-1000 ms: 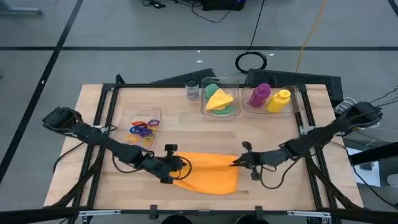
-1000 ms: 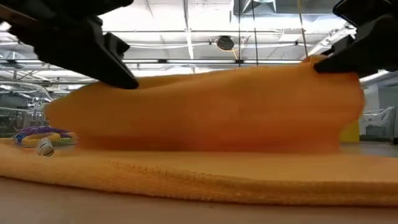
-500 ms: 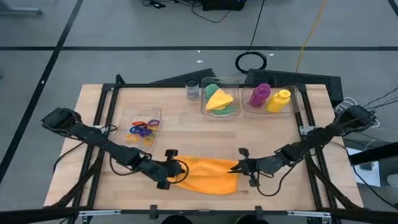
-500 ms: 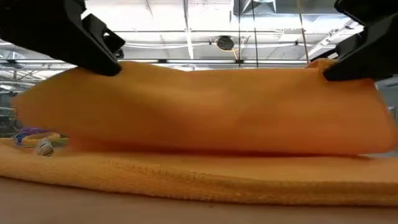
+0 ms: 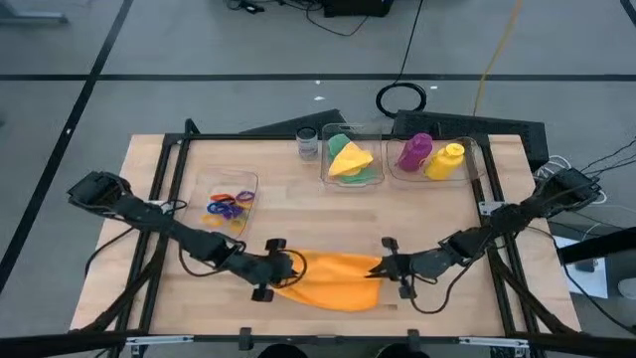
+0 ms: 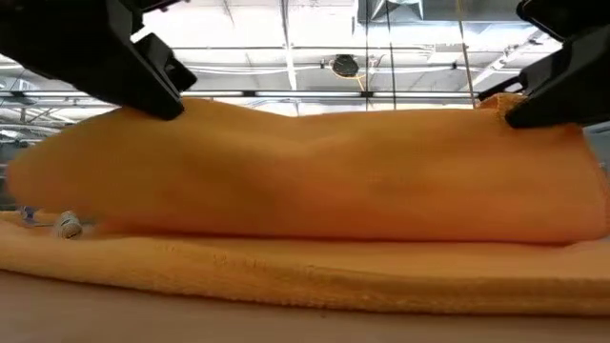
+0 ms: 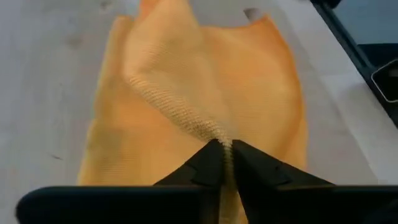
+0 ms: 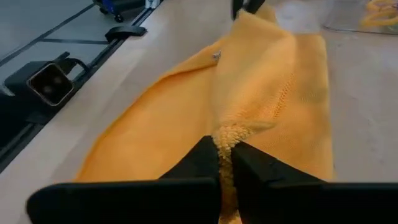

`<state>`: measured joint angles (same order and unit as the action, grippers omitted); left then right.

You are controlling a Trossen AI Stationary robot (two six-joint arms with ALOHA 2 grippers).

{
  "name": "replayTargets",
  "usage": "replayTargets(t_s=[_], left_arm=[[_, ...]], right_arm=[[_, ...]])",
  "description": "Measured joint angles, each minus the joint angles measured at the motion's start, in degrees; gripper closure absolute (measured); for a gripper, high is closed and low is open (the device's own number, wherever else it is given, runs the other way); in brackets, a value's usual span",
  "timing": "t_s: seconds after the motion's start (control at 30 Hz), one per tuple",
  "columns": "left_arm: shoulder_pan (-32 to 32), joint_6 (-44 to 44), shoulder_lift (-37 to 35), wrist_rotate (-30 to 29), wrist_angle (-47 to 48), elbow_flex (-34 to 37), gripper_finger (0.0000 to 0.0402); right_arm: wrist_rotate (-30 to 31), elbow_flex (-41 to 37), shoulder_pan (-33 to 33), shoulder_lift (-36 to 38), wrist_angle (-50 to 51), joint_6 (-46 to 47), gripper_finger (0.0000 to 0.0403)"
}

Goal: Pick & Place Sports Items
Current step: Fold the orange towel

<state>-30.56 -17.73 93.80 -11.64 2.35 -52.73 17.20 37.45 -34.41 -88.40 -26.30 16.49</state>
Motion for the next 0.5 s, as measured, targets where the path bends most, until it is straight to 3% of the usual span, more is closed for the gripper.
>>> replayTargets(t_s=[0.23, 0.5], left_arm=[[0.3, -1.8, 0.0, 0.3, 0.0, 0.0, 0.0314], [0.3, -2.8, 0.0, 2.4, 0.0, 0.0, 0.0235]], right_arm=[[-4.2, 0.0, 0.0, 0.0, 0.0, 1.7, 0.0381], [-7.0, 0.0, 0.0, 0.0, 0.0, 3.9, 0.0297]])
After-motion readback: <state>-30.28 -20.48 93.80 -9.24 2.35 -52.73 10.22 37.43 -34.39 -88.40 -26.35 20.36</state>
